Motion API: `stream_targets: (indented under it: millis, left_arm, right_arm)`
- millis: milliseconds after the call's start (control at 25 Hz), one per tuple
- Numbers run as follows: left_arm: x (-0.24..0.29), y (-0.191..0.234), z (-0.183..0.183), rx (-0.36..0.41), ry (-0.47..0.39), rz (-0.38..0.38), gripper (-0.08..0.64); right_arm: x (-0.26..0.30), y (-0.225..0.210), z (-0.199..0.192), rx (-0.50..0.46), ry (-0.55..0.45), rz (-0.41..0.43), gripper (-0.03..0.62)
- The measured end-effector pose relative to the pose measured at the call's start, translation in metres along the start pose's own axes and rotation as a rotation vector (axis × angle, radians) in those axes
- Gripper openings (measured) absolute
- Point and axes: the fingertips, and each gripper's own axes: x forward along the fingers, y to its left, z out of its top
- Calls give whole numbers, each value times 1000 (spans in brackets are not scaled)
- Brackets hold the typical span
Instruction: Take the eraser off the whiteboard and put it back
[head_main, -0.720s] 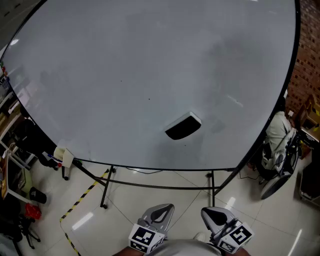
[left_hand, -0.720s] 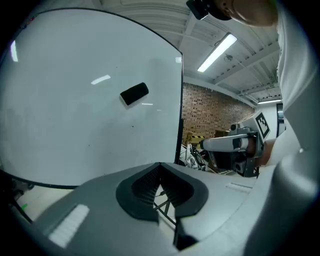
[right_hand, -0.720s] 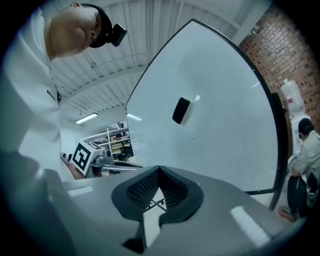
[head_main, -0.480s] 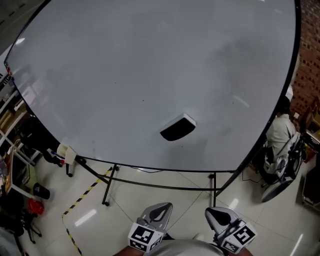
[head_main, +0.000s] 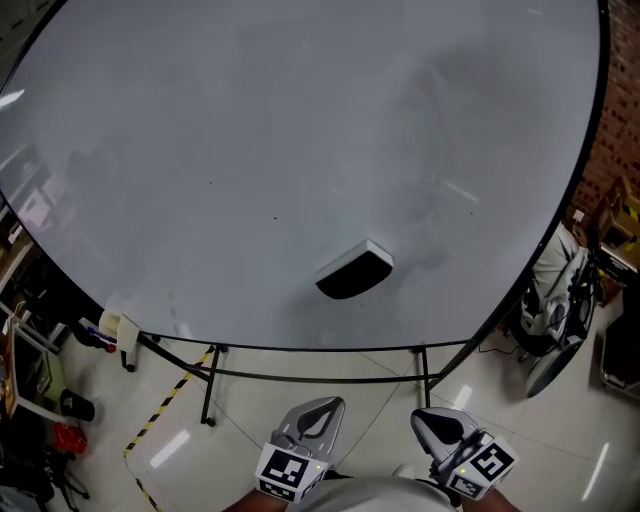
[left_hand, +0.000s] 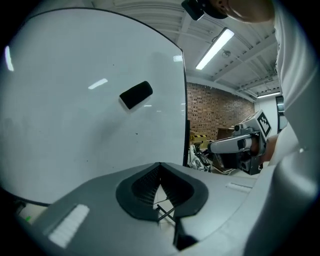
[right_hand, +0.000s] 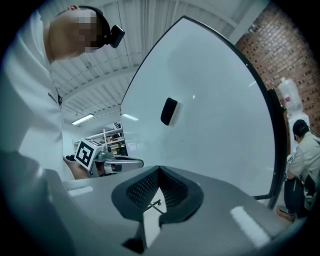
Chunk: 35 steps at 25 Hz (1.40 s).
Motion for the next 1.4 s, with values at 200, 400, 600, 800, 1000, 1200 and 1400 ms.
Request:
stream_targets:
  millis: [200, 400, 600, 800, 1000, 1200, 1400]
  left_arm:
    - [-8, 36, 14, 63, -41, -68, 17]
    - [-18, 63, 13, 112, -59, -125, 17]
    - [-19, 77, 17, 162, -58, -114, 17]
    - [-9, 77, 38, 275, -77, -22, 29]
    - [5, 73, 66, 426, -120, 100, 54]
    - [25, 65, 94, 522, -142, 155, 74]
    - [32, 68, 117, 578, -158, 212, 75]
  right_arm:
    - [33, 12, 3, -2, -3, -87, 2]
    - [64, 30, 11, -17, -34, -151, 2]
    - [77, 32, 31, -52, -62, -159, 2]
    - [76, 15, 44, -66, -58, -131, 2]
    - [69, 2, 50, -93, -49, -77, 2]
    - [60, -5, 50, -110, -35, -32, 2]
    - [55, -11, 50, -106, -46, -23, 2]
